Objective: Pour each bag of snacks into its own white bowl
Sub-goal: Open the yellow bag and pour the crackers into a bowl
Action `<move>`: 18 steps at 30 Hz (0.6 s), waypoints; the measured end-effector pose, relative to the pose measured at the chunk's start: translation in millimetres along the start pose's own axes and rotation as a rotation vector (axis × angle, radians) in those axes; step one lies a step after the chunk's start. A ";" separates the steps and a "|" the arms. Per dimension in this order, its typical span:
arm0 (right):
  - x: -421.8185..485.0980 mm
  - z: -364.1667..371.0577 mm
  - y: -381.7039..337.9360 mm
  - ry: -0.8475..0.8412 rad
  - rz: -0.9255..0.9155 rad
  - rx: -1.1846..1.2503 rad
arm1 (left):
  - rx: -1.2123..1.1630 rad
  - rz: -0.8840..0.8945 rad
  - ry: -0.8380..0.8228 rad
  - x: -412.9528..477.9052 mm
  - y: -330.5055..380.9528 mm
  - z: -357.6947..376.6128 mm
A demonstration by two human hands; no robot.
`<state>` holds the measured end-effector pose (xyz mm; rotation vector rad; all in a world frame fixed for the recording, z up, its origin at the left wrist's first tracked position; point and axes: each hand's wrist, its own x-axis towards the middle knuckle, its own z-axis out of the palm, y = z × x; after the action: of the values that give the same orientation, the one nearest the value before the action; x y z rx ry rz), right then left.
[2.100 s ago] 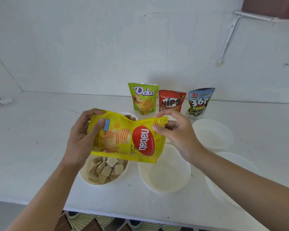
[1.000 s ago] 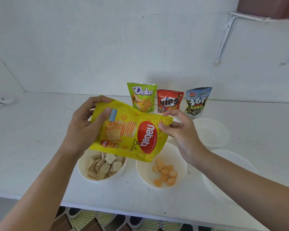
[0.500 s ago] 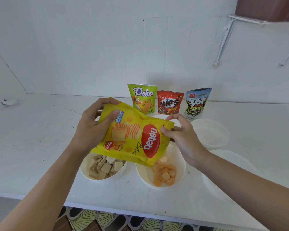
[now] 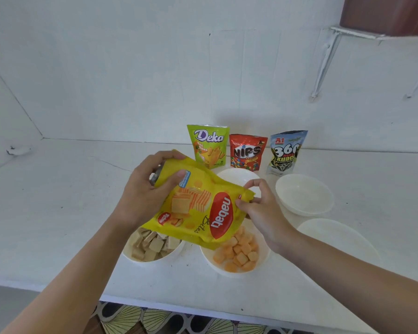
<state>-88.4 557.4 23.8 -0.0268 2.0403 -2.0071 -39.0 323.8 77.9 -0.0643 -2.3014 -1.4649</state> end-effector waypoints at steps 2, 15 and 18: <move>0.8 -0.8 2.4 -0.010 0.040 -0.016 | 0.026 -0.004 -0.030 -1.2 -1.4 2.2; 1.5 -3.6 -37.8 0.011 -0.295 0.126 | -0.133 0.032 0.162 7.1 17.0 -5.8; 1.4 -2.7 -31.6 0.026 -0.226 0.174 | -0.095 0.050 0.118 9.9 21.4 -4.4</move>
<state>-96.0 558.6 54.7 -0.2059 1.9455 -2.3261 -41.2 327.8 101.4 -0.0601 -2.1216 -1.5100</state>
